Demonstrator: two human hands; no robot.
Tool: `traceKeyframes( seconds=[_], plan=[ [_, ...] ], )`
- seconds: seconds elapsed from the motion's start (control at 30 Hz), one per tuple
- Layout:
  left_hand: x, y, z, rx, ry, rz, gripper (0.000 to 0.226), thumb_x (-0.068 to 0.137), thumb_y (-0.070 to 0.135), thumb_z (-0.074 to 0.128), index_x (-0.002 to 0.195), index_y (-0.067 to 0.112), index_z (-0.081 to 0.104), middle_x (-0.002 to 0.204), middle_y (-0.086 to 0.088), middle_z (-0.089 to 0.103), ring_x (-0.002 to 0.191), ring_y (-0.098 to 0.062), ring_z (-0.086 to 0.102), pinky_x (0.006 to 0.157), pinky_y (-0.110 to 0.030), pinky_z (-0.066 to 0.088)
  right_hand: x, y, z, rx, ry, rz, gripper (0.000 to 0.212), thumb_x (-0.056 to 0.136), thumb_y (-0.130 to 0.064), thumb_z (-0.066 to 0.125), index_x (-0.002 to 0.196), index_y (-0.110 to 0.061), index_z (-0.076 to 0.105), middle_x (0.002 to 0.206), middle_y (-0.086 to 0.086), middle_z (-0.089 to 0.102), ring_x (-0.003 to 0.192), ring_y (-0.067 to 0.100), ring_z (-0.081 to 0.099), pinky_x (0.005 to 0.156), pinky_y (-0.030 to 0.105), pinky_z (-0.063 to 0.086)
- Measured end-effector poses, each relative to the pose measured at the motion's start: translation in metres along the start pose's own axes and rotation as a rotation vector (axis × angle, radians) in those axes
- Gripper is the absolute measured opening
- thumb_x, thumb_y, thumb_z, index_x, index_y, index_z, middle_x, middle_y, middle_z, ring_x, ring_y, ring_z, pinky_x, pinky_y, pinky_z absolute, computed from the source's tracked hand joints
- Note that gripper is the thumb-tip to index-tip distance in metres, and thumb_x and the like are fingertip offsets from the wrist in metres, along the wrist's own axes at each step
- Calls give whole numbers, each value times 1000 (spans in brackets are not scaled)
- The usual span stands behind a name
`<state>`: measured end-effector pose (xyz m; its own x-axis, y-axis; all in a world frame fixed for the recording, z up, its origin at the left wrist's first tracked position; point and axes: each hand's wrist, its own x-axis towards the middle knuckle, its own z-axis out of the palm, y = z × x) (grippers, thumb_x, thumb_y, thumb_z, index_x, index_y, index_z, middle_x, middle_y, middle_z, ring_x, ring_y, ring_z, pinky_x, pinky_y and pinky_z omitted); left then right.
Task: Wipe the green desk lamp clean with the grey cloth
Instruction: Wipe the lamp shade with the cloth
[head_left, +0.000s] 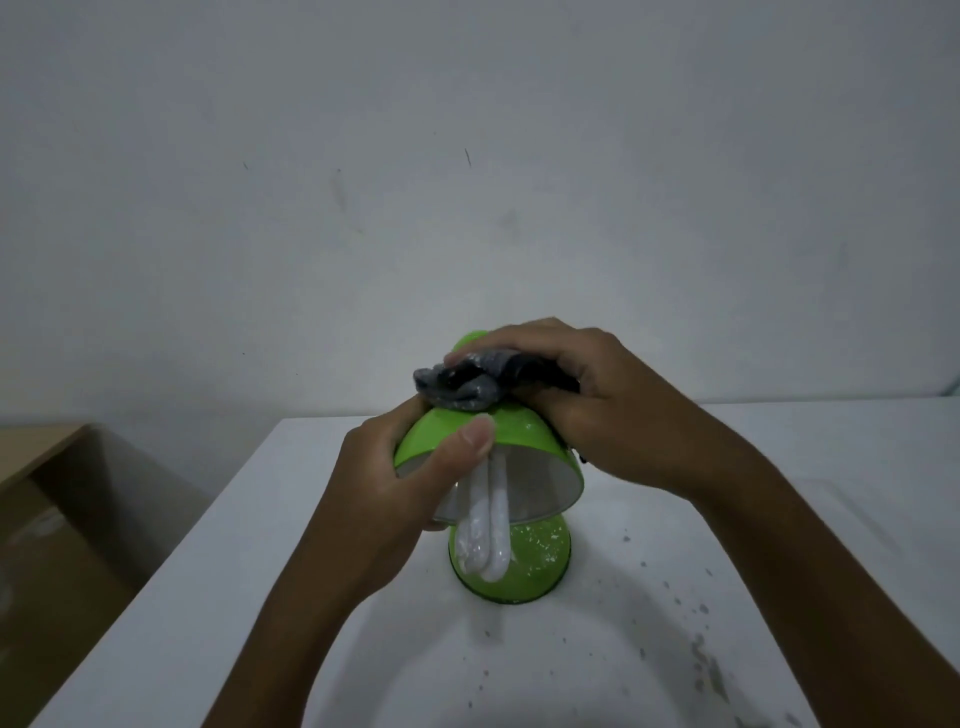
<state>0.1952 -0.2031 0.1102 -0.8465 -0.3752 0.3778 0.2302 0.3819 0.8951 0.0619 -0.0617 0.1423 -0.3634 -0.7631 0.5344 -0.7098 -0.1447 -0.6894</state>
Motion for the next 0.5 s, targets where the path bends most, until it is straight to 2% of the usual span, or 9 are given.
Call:
traceKeyframes(
  seconds=[0.1,0.13,0.23,0.33,0.43,0.5],
  plan=[
    [-1,1,-1,20,-19,18,40,73,62,56,101,40,73,89,4,75,83,-12,71,59,-30,59,-15,8,-3,98,38,54,48,97,10,46,120,-24,70,116,-5,70,115,16,64,97,42,54],
    [-1,1,-1,26,-29,26,41,74,62,56,106,41,72,92,4,76,87,-12,72,62,-31,60,-21,10,-4,161,58,81,46,99,10,44,117,-22,71,114,-2,72,111,19,67,93,42,57],
    [-3,2,0,16,-37,39,41,75,61,56,110,45,70,98,5,76,92,-14,72,66,-31,61,-37,14,-2,332,136,146,38,100,4,45,107,-23,71,107,-4,76,103,9,70,85,23,56],
    [-3,4,4,36,-37,72,35,77,60,56,108,50,69,102,7,76,95,-11,71,71,-26,60,-39,13,4,396,225,188,35,100,-3,48,102,-30,69,99,-15,76,99,1,70,82,15,54],
    [-3,7,6,50,-43,89,31,77,60,57,106,53,68,100,10,76,95,-9,71,70,-20,58,-24,10,5,346,374,181,37,101,-3,49,98,-35,67,95,-20,75,98,-3,69,83,13,53],
    [-4,6,7,44,-43,95,30,76,59,57,104,56,68,101,13,76,95,-6,71,68,-14,55,-9,13,3,293,488,160,34,101,-6,50,99,-36,66,99,-16,73,100,0,68,89,19,54]
  ],
)
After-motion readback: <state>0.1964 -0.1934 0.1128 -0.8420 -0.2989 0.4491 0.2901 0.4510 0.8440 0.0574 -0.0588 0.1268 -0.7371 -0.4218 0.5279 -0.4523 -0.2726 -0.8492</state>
